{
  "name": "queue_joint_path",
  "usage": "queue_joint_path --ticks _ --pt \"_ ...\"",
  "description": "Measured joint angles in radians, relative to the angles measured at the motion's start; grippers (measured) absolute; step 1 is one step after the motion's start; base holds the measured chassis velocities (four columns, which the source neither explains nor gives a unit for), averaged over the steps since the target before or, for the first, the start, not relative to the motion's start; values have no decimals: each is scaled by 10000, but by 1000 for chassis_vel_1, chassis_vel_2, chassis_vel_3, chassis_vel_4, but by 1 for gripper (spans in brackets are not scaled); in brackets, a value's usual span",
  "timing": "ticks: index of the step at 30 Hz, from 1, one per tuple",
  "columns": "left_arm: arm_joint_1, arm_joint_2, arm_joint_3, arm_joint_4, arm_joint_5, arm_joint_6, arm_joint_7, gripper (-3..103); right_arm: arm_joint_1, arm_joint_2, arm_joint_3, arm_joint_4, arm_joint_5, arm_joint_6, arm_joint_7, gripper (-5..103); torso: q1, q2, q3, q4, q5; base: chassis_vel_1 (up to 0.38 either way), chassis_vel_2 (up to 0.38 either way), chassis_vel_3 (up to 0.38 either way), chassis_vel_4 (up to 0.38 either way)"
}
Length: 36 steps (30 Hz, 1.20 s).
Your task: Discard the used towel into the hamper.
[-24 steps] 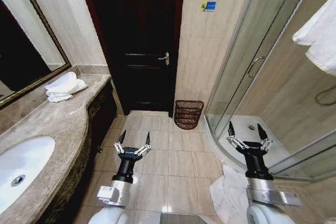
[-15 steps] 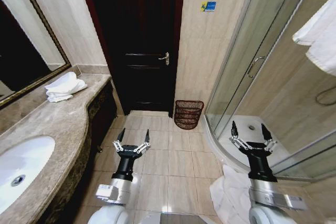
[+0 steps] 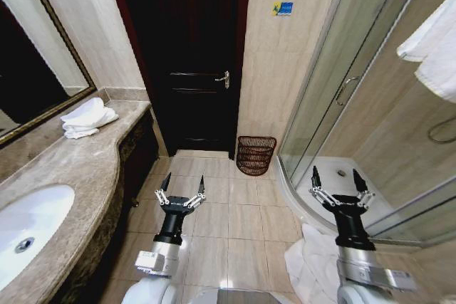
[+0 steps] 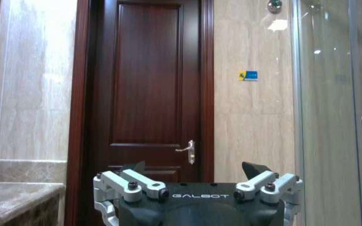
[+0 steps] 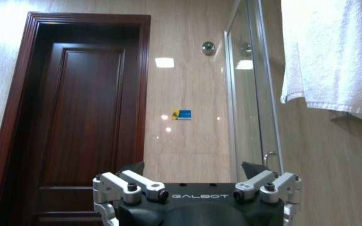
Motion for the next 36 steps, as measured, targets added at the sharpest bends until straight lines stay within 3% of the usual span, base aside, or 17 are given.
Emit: queue_joint_path --ticks 22,36 --pt "198 0 284 101 -176 18 -63 100 -12 2 9 10 164 70 12 100 -3 1 -1 -1 0 -6 11 5 -7" --pt "125 0 213 198 -181 -219 -91 100 24 4 -4 67 69 99 164 100 4 -3 1 1 0 -138 131 152 -138"
